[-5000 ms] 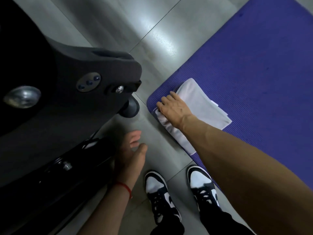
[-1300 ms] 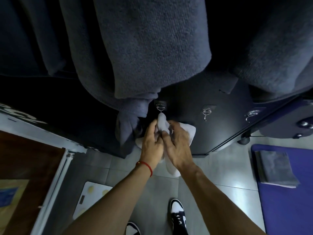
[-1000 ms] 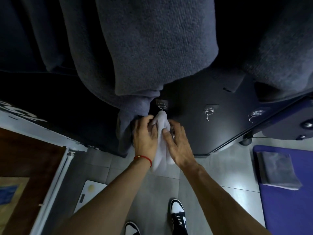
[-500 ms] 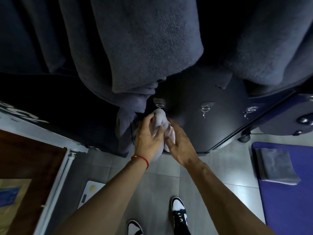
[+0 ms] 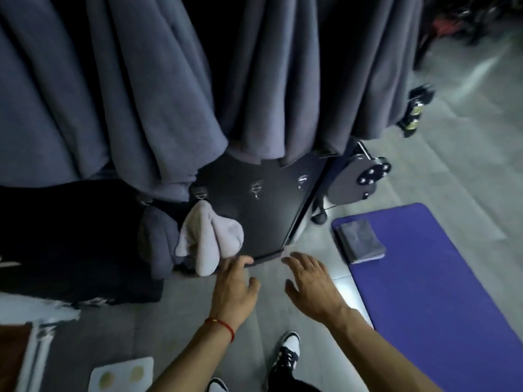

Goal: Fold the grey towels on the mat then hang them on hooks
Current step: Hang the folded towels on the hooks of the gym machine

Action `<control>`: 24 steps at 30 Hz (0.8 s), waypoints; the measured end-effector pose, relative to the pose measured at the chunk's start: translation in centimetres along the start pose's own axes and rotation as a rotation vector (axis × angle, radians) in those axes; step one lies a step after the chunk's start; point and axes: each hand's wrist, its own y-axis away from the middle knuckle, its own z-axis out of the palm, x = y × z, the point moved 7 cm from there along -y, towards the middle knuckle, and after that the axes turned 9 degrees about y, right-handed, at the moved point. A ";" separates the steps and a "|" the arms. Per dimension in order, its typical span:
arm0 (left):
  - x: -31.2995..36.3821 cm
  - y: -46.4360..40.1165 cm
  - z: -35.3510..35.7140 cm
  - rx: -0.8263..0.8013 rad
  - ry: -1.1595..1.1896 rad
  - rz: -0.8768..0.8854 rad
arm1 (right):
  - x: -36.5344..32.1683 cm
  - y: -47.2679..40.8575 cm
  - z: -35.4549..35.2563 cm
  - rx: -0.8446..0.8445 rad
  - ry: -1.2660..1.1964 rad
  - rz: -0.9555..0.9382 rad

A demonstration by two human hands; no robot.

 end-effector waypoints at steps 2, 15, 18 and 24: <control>0.7 -0.2 1.2 -0.104 -0.034 -0.030 | 1.8 2.2 0.2 -0.088 0.018 0.043; -3.9 -4.7 -4.5 0.506 0.064 -0.377 | -1.7 -4.1 2.9 -0.232 -0.164 -0.207; -7.7 -7.8 -7.5 0.567 0.136 -0.439 | -5.5 -10.0 4.3 -0.221 -0.276 -0.233; -12.2 -12.4 -5.4 0.346 0.238 -0.343 | -10.9 -18.9 8.9 -0.263 -0.677 -0.079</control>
